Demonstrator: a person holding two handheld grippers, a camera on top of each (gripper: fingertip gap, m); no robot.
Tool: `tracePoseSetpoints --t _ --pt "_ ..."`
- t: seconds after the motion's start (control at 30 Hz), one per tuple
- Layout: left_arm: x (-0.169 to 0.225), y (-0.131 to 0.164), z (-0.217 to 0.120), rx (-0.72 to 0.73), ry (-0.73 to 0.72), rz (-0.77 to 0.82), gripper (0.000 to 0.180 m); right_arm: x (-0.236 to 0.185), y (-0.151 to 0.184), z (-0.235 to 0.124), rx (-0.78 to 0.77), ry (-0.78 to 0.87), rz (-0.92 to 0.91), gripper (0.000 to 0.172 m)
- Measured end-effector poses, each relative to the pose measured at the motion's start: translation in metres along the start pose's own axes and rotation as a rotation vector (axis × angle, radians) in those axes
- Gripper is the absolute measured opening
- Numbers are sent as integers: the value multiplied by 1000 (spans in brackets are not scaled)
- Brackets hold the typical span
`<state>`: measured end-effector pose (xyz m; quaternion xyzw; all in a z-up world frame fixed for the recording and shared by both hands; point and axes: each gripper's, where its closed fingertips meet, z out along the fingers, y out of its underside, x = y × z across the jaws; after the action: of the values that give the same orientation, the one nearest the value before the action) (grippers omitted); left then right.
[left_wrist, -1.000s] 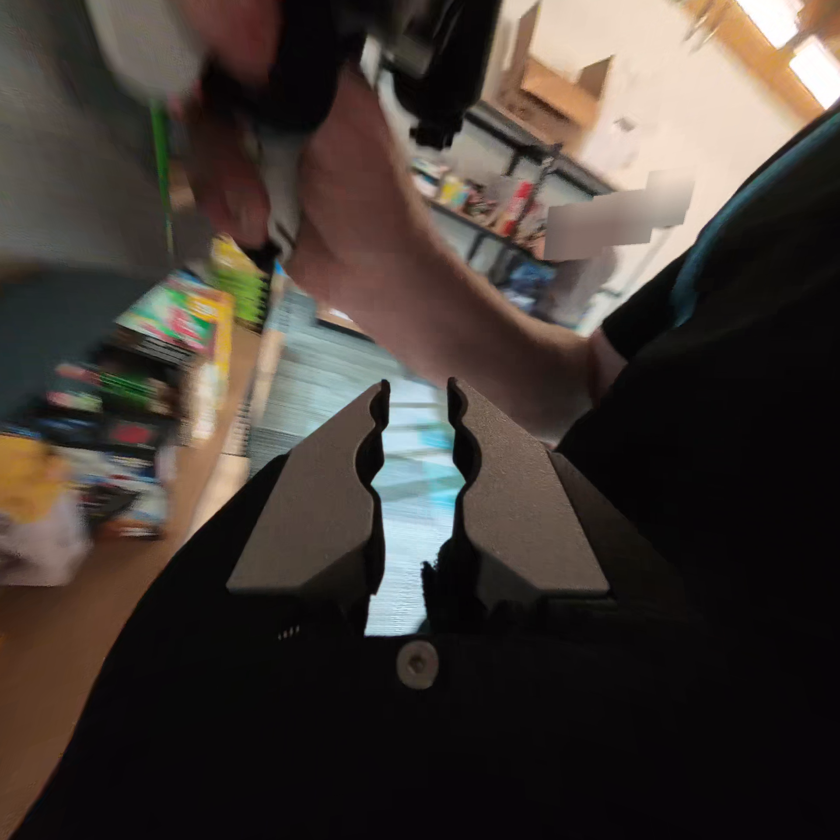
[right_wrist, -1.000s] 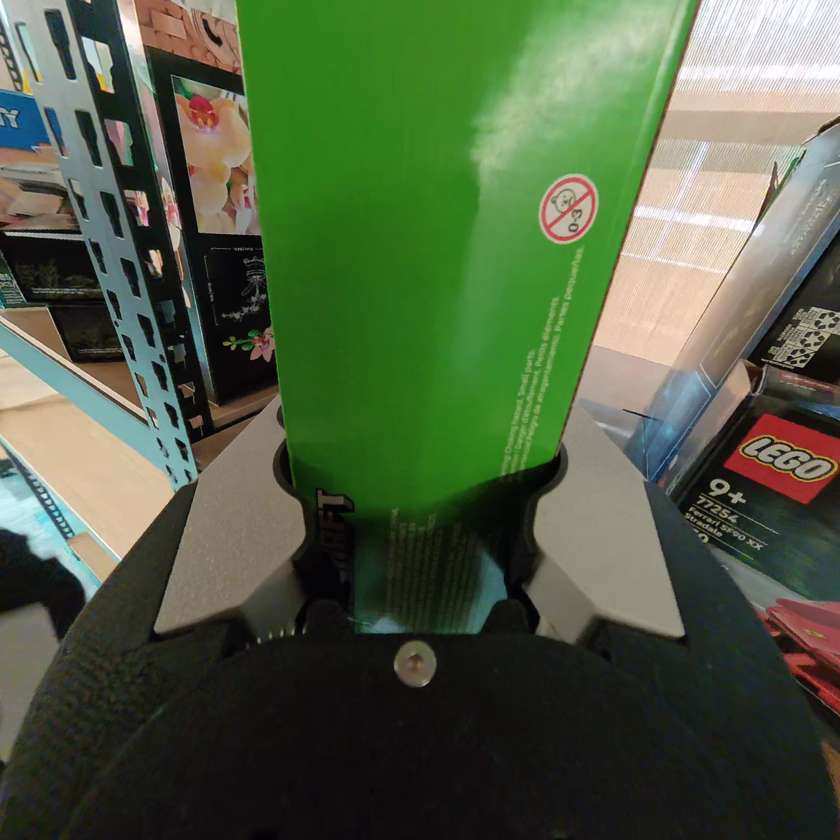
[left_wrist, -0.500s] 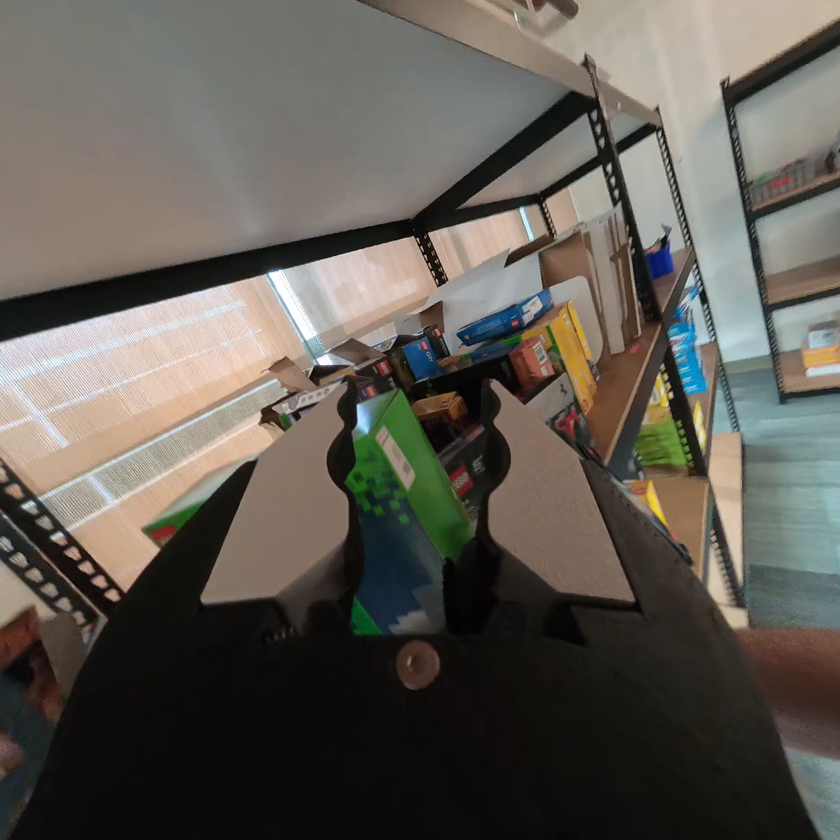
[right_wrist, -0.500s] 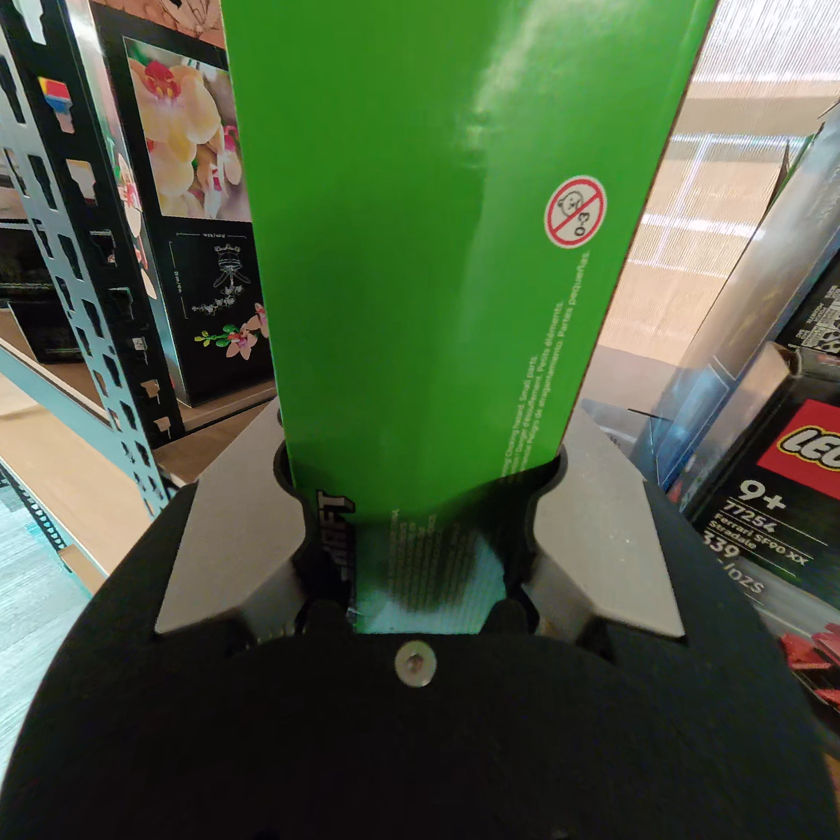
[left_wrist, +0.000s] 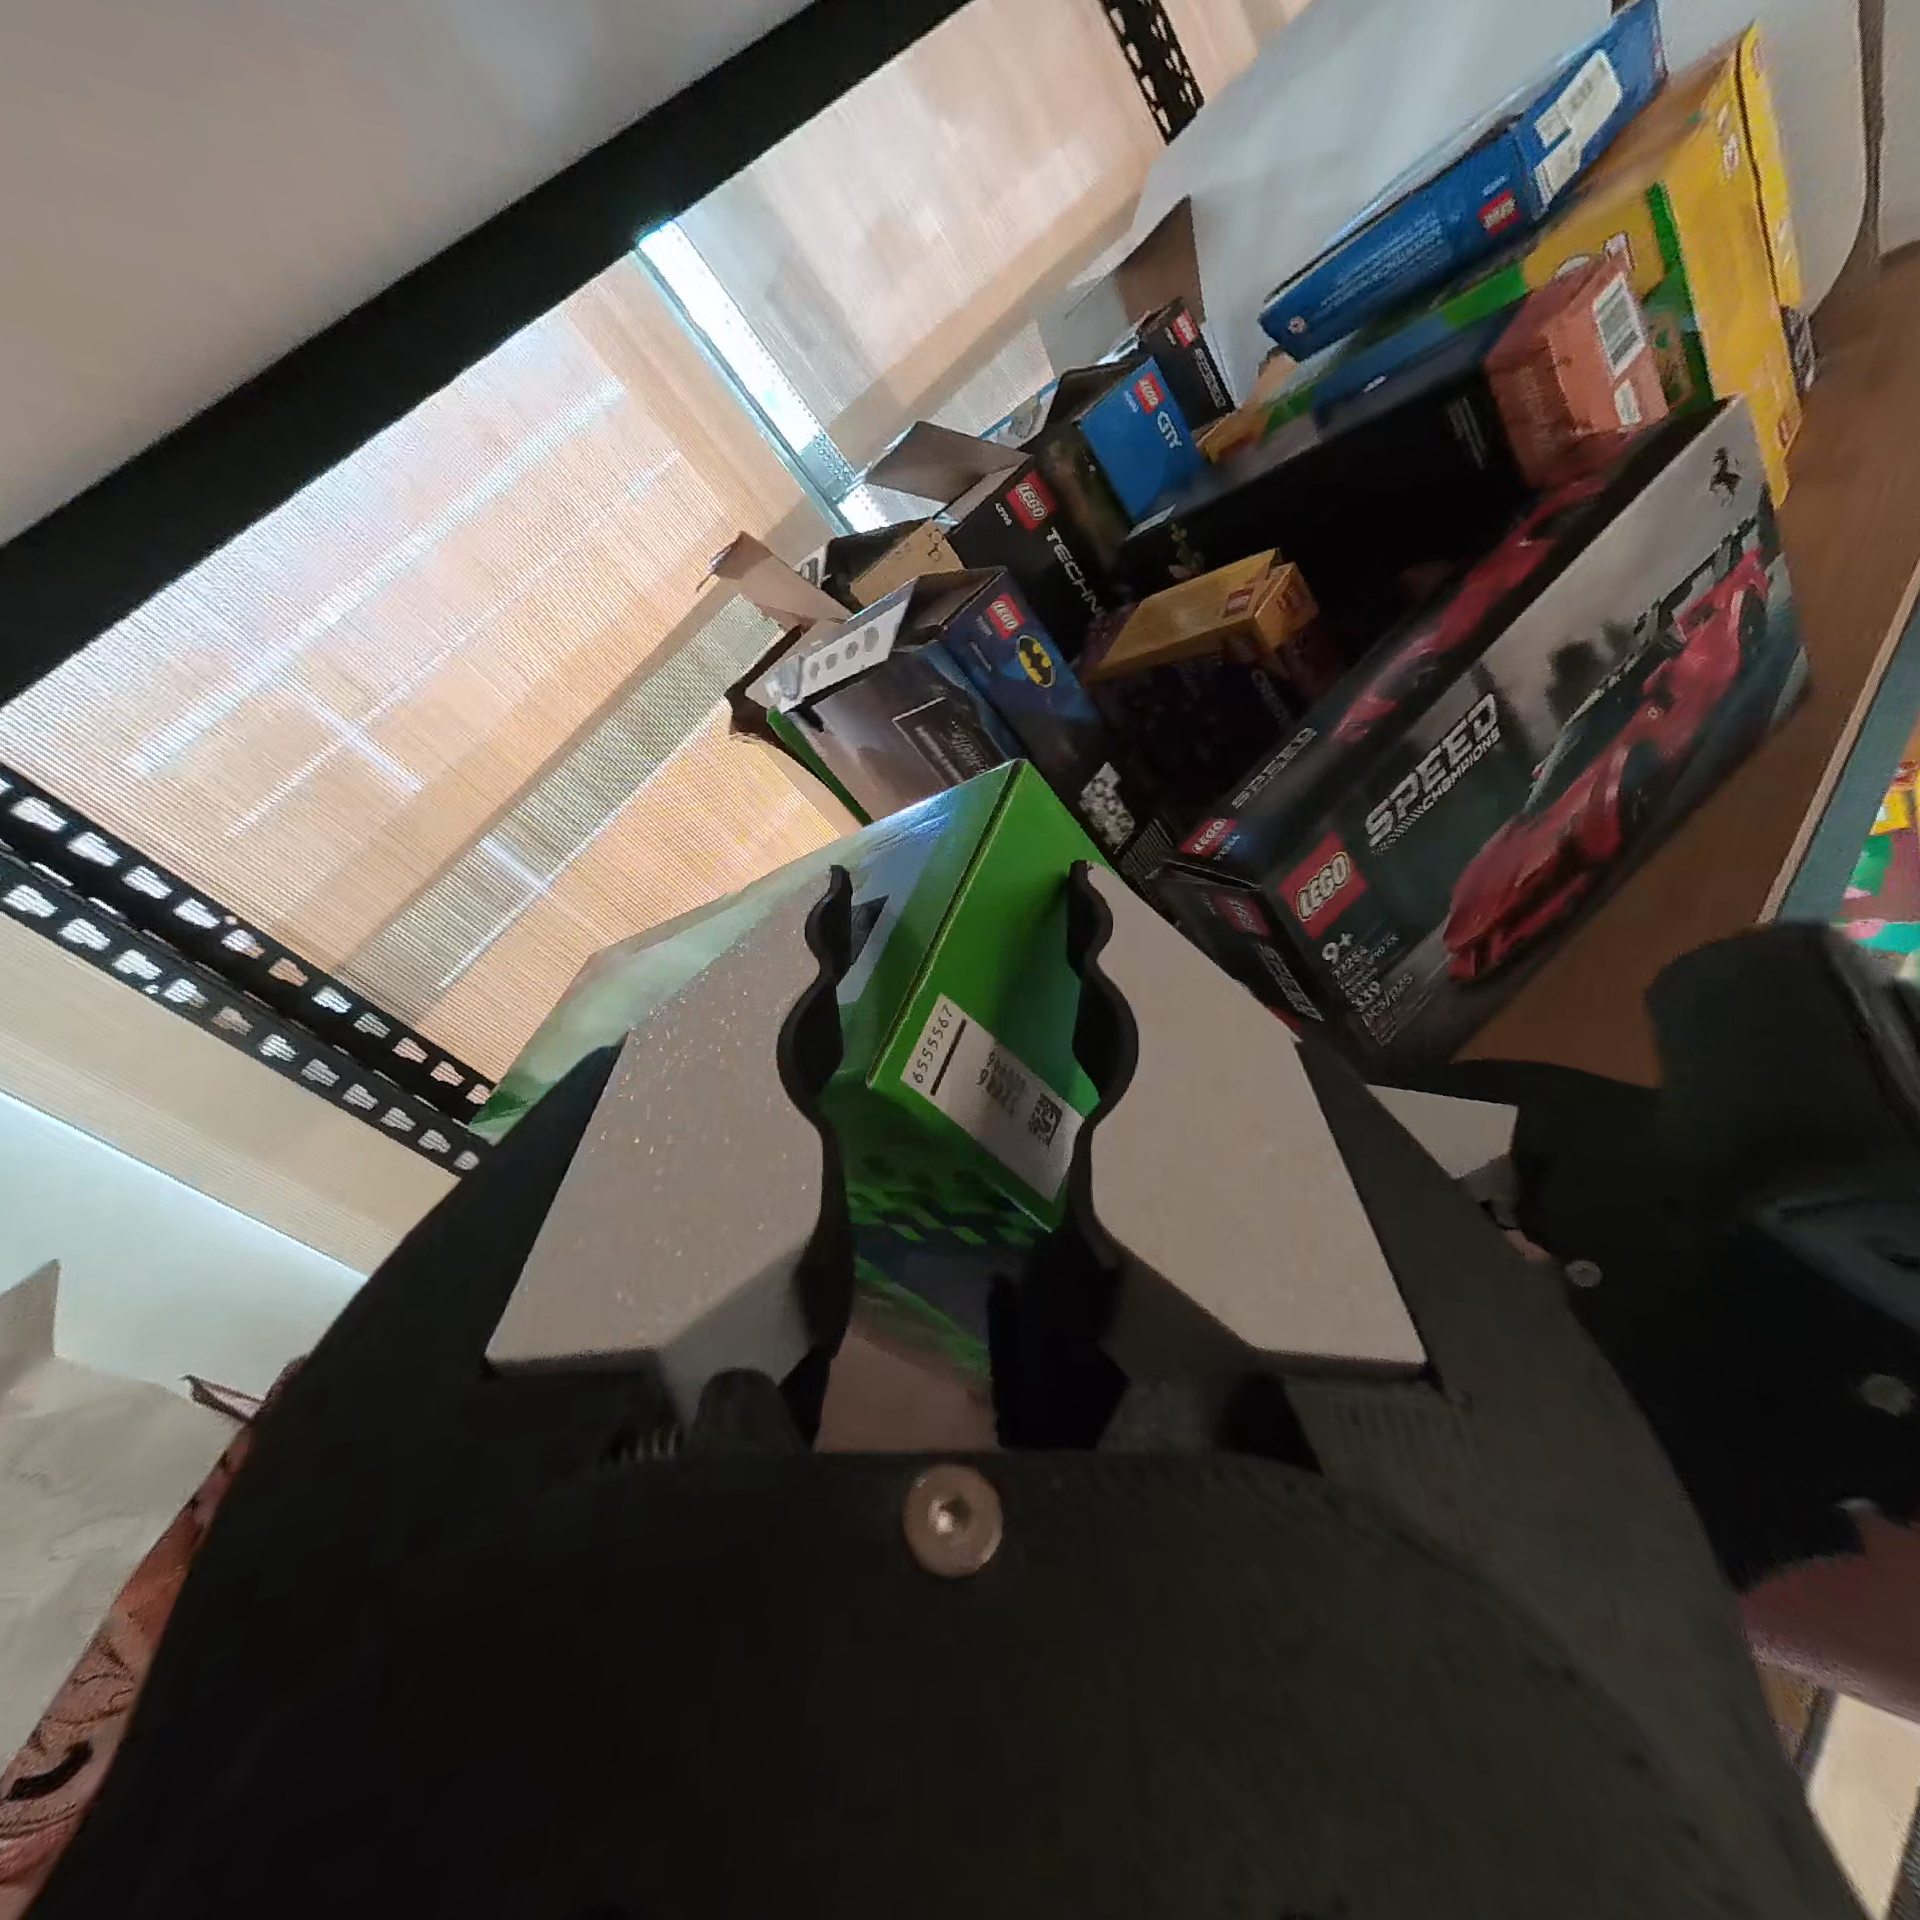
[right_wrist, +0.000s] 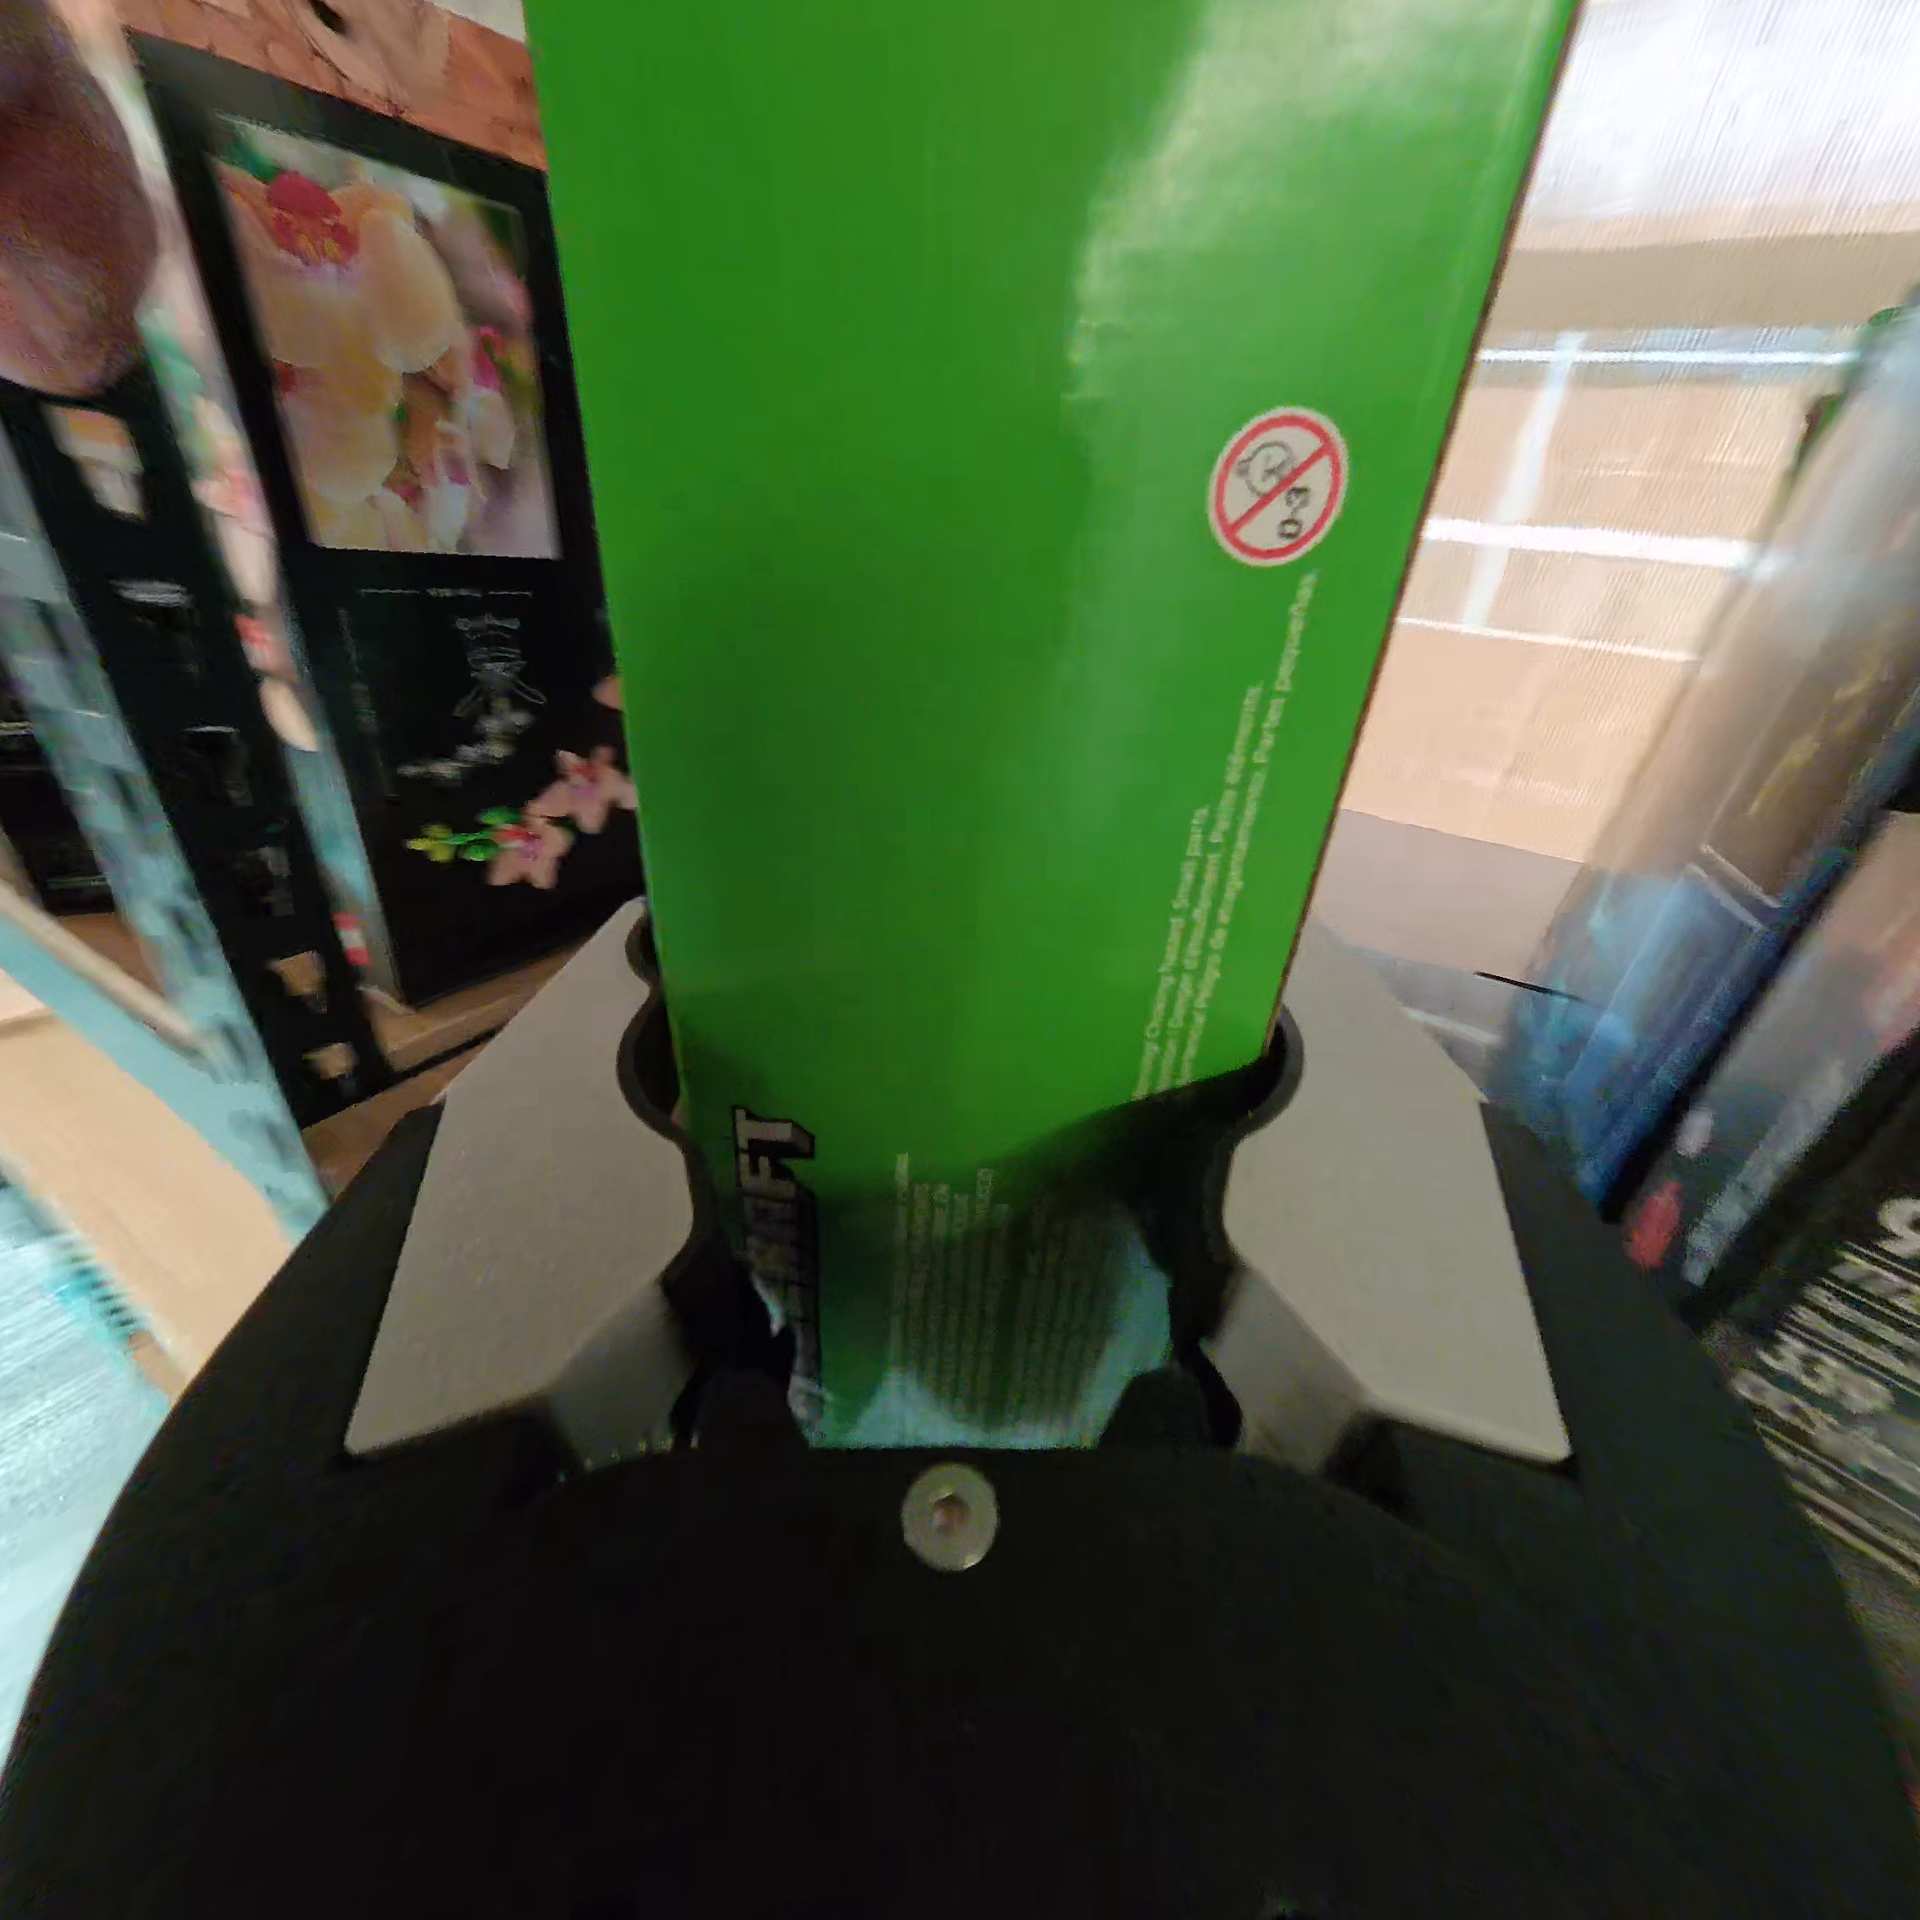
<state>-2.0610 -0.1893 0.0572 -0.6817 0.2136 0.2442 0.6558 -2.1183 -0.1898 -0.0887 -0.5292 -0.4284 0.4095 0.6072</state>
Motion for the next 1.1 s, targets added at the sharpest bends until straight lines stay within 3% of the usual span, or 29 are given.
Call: tracePoseSetpoints --t 0.03,0.3,0.77,1.03,1.1 --pt "-2 1 0 7 -5 7 40 -3 -1 -1 8 -48 19 110" --pt "-7 7 1 18 -17 10 36 0 9 -18 -45 -211 3 94" --pt "-17 14 19 -24 -37 -4 38 13 26 -10 -243 -426 -50 86" --pt "-19 16 9 -11 -144 -26 38 17 39 -17 -282 -459 -47 81" --pt "-24 18 5 -17 -199 -38 46 16 40 -18 -287 -460 -61 78"
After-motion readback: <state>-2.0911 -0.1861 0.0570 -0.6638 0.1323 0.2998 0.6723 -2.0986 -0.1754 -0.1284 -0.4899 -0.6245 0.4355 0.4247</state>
